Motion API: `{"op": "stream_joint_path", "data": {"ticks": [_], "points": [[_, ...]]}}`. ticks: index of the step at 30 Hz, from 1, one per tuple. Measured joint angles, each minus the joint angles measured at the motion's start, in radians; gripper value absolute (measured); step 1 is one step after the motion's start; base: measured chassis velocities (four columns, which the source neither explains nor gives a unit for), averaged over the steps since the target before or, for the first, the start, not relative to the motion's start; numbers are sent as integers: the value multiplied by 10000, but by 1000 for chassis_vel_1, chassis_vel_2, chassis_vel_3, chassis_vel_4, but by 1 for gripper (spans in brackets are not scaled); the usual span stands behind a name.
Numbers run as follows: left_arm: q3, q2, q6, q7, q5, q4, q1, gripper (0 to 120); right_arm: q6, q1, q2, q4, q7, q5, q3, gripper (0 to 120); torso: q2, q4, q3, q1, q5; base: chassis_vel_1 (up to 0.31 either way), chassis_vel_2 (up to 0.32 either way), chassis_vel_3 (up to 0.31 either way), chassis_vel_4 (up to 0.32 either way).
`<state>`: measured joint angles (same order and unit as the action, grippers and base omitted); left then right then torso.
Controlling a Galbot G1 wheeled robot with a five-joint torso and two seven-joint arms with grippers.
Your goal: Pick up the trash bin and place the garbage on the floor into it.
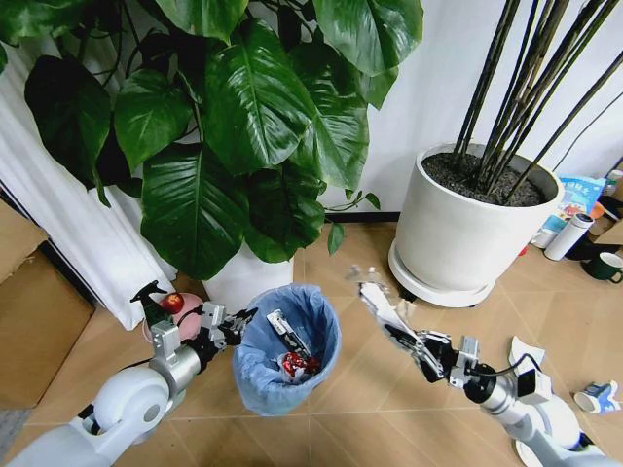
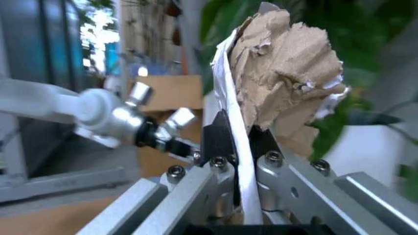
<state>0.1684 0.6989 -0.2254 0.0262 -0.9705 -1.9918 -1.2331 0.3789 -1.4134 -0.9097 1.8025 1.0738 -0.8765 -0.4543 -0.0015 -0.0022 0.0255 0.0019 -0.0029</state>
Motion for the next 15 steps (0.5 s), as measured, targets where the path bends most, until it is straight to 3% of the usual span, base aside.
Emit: {"op": "stream_joint_path", "data": {"ticks": [15], "points": [[-672,-156,-20,-60,-258,-55,319,0,-255,2406,409,-1538,158,-264,2531,0,0,0,0,0,-2,0,0,0,0]]}}
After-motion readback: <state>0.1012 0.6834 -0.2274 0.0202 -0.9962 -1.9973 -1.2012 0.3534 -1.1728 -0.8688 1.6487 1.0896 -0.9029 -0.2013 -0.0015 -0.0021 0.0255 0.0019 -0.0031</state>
